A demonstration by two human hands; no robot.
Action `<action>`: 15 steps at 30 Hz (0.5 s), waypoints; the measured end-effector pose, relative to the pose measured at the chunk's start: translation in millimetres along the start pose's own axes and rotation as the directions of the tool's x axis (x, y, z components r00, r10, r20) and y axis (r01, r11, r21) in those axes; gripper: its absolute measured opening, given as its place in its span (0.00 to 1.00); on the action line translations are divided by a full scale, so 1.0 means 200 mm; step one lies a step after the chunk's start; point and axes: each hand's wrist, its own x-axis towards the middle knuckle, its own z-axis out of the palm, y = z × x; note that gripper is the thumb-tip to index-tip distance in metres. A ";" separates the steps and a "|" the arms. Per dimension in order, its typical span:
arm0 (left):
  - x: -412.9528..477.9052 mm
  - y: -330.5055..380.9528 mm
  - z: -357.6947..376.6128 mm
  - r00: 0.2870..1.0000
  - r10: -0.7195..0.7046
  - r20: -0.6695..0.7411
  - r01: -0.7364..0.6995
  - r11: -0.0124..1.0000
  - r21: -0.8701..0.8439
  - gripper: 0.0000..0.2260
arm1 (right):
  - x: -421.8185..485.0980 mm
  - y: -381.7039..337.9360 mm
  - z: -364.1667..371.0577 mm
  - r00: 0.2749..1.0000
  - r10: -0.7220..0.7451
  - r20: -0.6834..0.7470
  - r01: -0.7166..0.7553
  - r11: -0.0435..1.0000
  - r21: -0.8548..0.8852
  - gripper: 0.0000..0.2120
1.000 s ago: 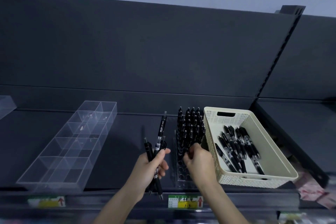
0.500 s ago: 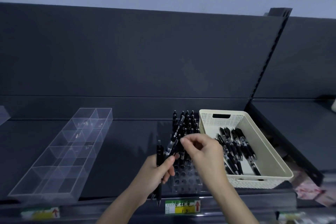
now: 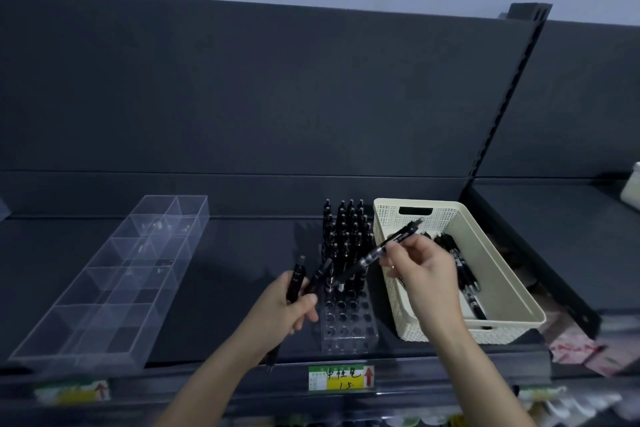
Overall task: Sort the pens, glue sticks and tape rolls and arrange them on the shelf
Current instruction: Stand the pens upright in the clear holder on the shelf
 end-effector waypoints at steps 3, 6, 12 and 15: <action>0.00 -0.03 -0.01 0.999 -0.012 -0.051 0.012 1.000 0.011 0.04 | 0.04 0.06 -0.02 0.998 -0.044 -0.040 0.035 0.978 -0.208 0.10; 0.00 -0.04 -0.01 0.998 0.000 -0.064 0.000 1.000 -0.008 0.02 | 0.03 0.10 0.01 0.995 -0.078 0.065 0.098 0.911 -0.401 0.14; -0.01 -0.04 0.00 0.998 0.002 -0.070 -0.009 0.995 -0.100 0.06 | 0.01 0.19 0.10 0.954 -0.086 0.287 0.264 0.695 -0.669 0.06; -0.02 -0.05 0.00 0.997 0.014 -0.073 -0.020 0.997 -0.080 0.08 | 0.00 0.19 0.13 0.952 -0.074 0.298 0.273 0.653 -0.707 0.08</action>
